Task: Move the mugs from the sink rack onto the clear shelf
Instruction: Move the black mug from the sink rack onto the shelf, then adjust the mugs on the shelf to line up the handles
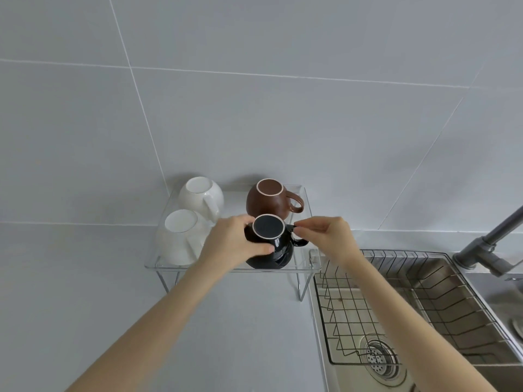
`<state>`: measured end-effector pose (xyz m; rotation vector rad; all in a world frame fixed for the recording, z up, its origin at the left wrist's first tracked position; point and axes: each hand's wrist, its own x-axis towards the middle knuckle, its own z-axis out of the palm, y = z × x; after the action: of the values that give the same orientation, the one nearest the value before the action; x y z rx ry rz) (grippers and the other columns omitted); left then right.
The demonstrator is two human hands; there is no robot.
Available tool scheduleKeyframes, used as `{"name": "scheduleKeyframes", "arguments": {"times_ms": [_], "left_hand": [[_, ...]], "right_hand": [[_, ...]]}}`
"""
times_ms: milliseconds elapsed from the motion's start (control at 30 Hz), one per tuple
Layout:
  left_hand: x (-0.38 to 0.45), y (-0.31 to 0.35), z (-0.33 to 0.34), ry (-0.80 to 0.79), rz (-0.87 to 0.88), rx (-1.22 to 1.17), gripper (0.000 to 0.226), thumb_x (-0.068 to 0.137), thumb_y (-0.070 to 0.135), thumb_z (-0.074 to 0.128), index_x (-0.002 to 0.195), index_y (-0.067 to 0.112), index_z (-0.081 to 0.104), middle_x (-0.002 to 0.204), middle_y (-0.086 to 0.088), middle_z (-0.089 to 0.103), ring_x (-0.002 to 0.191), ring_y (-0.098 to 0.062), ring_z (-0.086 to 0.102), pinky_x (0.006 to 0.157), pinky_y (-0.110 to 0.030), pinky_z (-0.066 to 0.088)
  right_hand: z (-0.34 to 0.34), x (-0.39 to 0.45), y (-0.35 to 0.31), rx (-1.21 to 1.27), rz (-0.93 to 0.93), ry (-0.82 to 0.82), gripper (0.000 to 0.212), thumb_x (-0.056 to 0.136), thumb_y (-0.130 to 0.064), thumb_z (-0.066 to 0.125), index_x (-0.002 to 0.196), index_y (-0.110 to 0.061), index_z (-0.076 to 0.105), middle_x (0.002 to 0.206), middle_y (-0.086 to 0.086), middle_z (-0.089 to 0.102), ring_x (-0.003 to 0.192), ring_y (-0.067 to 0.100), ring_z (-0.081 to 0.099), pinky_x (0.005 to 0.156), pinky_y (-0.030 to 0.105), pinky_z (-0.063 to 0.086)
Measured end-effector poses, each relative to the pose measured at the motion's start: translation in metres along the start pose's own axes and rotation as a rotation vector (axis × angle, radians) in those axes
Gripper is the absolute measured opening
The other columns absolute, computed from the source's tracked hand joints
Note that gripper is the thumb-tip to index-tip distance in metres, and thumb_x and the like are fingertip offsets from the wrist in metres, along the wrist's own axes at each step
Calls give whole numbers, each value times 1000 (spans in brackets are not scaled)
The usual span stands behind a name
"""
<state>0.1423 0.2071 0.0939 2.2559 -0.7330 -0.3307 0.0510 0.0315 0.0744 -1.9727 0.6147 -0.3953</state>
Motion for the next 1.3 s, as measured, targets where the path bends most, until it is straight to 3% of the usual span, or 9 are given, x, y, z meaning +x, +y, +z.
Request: {"name": "scheduleKeyframes", "arguments": {"times_ms": [100,267,367,533,700,800,900,1167,1300], "left_hand": [[27,5,-18,-39,11,58,66,58,45,80,115,18,63,117,-6,68,110,-21,62,97,-37,48],[81,8,-18,-100,79,117,74,73,24,74,137,11,40,145,-9,45,134,-23,41,108,-29,30],[101,2,-8,-174,34,65,92,65,18,80,142,11,30,149,-8,39,137,-24,37,114,-37,30],[120,-15,9,-124,75,41,89,51,22,85,132,14,48,129,-9,62,121,-24,56,105,-42,43],[113,-11,11,-56,124,106,70,55,24,84,119,13,58,112,-9,70,104,-26,63,93,-38,50],[111,-8,14,-10,147,146,64,59,27,82,117,12,59,108,-11,71,99,-28,63,86,-35,49],[109,-7,13,-3,145,170,69,62,27,81,124,9,55,114,-15,68,106,-31,60,90,-35,46],[108,-3,10,-45,139,191,68,66,24,80,125,6,51,118,-16,66,110,-30,58,91,-33,44],[104,-4,5,-77,206,402,74,74,37,70,136,12,38,137,-9,52,125,-28,48,98,-41,45]], "right_hand": [[-6,23,-7,-7,11,69,9,79,-10,65,79,-13,73,76,7,71,69,10,62,77,27,52],[11,50,-5,-138,-14,178,29,83,-1,56,111,-3,63,109,17,69,105,27,63,90,27,46],[24,57,1,-188,-31,170,33,83,-4,58,116,-5,61,96,19,69,90,31,61,82,27,44],[20,67,2,-198,-72,159,24,79,3,54,97,-4,69,85,25,73,87,42,61,81,40,47],[15,76,-1,-200,-90,134,26,79,8,52,96,-2,69,87,26,73,87,40,66,86,45,50],[14,81,-1,-214,-96,142,27,79,9,52,96,-3,70,89,24,73,87,34,68,84,32,48],[14,80,-1,-225,-112,146,26,78,9,53,95,-2,70,90,26,73,87,33,67,78,23,42],[19,78,7,-215,-117,175,28,81,5,52,101,-5,68,91,19,74,89,35,67,82,30,47],[11,80,-6,-364,-59,39,32,82,-6,59,114,-7,60,109,17,69,98,29,61,95,36,45]]}}
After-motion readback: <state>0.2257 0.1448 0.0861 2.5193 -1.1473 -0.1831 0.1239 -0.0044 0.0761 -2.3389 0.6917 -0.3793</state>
